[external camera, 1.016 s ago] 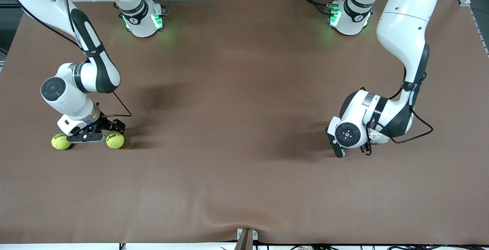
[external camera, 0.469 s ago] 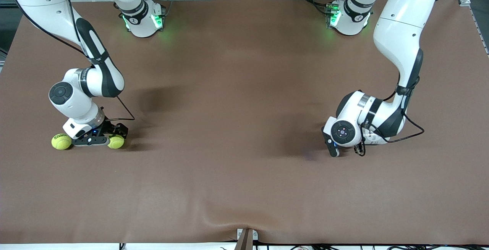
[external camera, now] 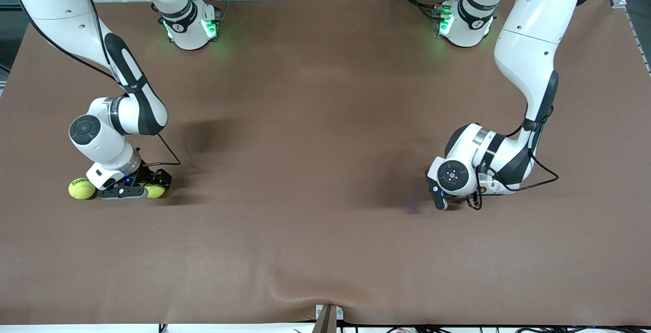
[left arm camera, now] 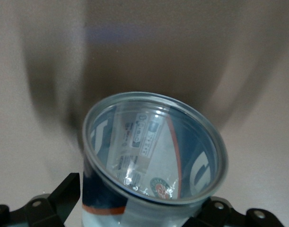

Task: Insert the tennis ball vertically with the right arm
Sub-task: 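Grasp the Wilson ball with the right gripper while the left gripper grasps the can, then lift the ball with the right gripper while the left gripper stands the can upright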

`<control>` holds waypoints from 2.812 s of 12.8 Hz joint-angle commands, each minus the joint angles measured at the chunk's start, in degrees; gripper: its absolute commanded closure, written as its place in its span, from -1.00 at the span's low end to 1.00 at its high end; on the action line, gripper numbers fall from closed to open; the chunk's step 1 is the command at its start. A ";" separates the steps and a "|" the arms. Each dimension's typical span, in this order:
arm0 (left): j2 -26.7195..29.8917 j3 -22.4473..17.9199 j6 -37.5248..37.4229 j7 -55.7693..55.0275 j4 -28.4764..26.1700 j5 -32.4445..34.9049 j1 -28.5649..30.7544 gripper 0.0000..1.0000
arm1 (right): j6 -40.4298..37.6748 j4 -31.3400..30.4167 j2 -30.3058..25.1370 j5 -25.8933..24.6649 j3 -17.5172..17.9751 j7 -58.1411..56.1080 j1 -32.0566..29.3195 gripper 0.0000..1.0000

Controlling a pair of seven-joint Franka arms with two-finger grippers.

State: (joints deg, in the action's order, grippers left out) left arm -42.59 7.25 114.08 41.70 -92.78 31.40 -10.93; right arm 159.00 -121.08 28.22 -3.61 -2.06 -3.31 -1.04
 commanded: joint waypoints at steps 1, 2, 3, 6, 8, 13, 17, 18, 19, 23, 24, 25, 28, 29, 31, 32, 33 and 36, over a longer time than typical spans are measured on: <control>0.13 -0.13 1.14 0.05 -0.47 1.38 -0.23 -1.00 | 1.57 0.76 0.78 -1.23 0.04 -0.20 -1.07 -1.00; 0.13 -0.13 1.14 0.14 -0.38 1.47 -0.23 -0.83 | 1.84 0.76 0.78 -1.23 -0.05 -0.38 -1.07 -0.42; 0.13 -0.13 1.14 0.14 -0.38 1.47 -0.23 -0.72 | 1.84 0.76 0.69 -1.31 -0.05 -0.47 -0.98 0.26; 0.13 -0.13 1.14 0.23 -0.12 1.47 -0.23 -0.58 | 0.88 0.24 -0.97 -1.23 -0.14 -0.47 -0.98 1.00; 0.31 -0.13 1.14 0.75 0.15 1.47 -0.23 -0.58 | -2.96 0.06 -4.29 -1.23 -0.05 -0.38 -1.07 1.00; 1.45 0.13 1.05 1.81 1.98 1.12 -1.29 -0.58 | -38.08 3.90 -22.75 -0.26 0.83 0.50 -0.46 1.00; 3.03 6.26 1.05 1.37 4.97 -1.41 -0.68 -0.58 | -63.05 20.84 -24.44 1.23 1.53 0.50 -0.28 1.00; 3.30 8.02 1.05 1.02 6.63 -4.30 -0.59 -0.58 | -67.81 24.63 -24.53 1.58 1.62 0.67 -0.28 1.00; 3.30 8.91 1.05 0.67 8.04 -7.90 -1.11 -0.58 | -73.08 28.93 -24.53 3.15 1.45 1.89 -0.37 1.00; 2.95 13.21 5.35 -2.23 13.67 -23.10 -1.46 -0.60 | -86.92 43.45 -24.53 3.61 1.27 3.05 -0.72 1.00; 3.30 15.49 7.54 -3.37 13.94 -26.36 -1.38 -0.60 | -87.02 44.35 -24.62 3.70 1.10 2.53 -0.98 1.00; 3.30 17.16 9.30 -4.77 14.03 -28.48 -1.46 -0.60 | -86.93 44.36 -24.53 3.52 1.01 1.65 -1.33 1.00; 2.43 22.53 22.17 -10.57 14.56 -30.69 -2.07 -0.60 | -83.69 41.29 -24.35 3.70 1.09 -0.11 -1.07 1.00; 1.64 22.63 26.93 -12.33 14.30 -32.09 -3.82 -0.60 | -83.68 41.28 -24.44 3.35 1.27 0.06 -0.64 1.00; 0.41 22.63 36.33 -13.22 14.03 -36.47 -7.25 -0.61 | -83.77 41.28 -24.36 3.34 1.18 -0.12 -1.07 1.00; -0.91 22.54 42.39 -13.22 13.95 -39.54 -8.92 -0.61 | -83.77 41.28 -24.27 3.26 1.10 -0.38 -1.25 1.00; -2.83 22.45 47.76 -13.22 13.94 -41.58 -10.33 -0.61 | -83.77 41.37 -24.27 2.91 1.01 -0.73 -1.16 1.00; -9.07 22.45 63.22 -13.22 13.94 -45.45 -14.72 -0.60 | -83.85 41.37 -24.18 1.59 1.18 -0.47 -0.72 1.00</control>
State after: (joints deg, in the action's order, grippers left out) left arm -47.66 29.75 169.00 28.93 -80.01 -11.53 -23.37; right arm 75.23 -79.59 4.63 -1.22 -1.39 -2.96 -1.26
